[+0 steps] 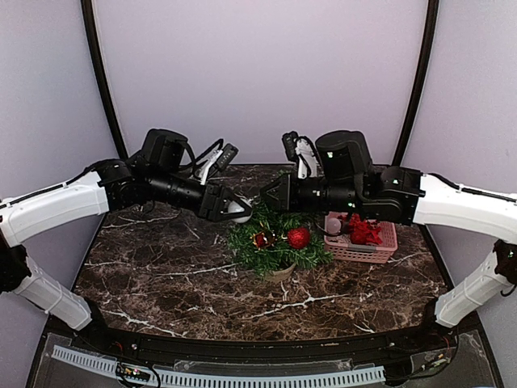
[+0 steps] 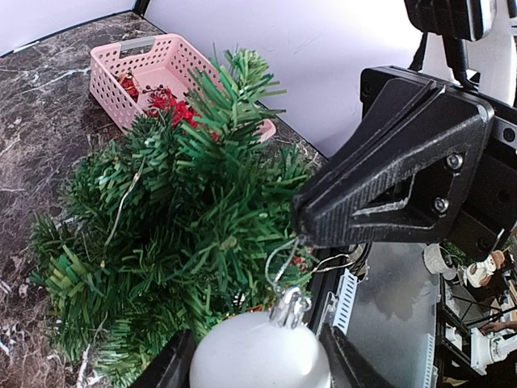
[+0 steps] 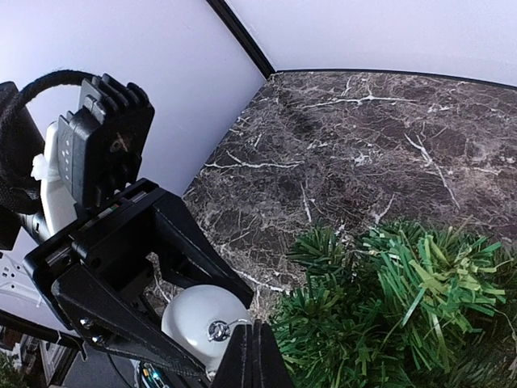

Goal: Decorate the small christmas tree
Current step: Hang the ornament ball on the branch.

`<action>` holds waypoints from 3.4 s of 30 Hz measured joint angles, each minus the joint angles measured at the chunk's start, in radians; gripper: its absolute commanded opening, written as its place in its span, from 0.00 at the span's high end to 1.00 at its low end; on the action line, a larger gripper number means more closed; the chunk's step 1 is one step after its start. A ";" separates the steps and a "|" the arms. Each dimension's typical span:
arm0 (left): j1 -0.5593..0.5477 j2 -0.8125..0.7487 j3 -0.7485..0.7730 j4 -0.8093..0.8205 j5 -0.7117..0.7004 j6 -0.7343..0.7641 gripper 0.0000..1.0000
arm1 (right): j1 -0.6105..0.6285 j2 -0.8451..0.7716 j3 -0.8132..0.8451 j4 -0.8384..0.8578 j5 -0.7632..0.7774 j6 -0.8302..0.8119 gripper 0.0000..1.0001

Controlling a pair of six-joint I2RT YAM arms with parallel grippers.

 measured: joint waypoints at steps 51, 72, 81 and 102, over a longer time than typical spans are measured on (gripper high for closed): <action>0.069 0.088 0.045 0.044 0.105 -0.032 0.57 | 0.000 0.043 0.063 -0.042 0.101 0.000 1.00; 0.072 0.117 0.045 0.047 0.124 -0.052 0.57 | 0.000 0.047 0.063 -0.098 0.130 0.018 1.00; 0.072 0.124 0.045 0.047 0.137 -0.058 0.57 | 0.000 0.047 0.063 -0.108 0.130 0.022 1.00; 0.072 0.146 0.034 0.024 0.138 -0.058 0.56 | 0.026 0.090 0.111 -0.179 0.140 0.016 1.00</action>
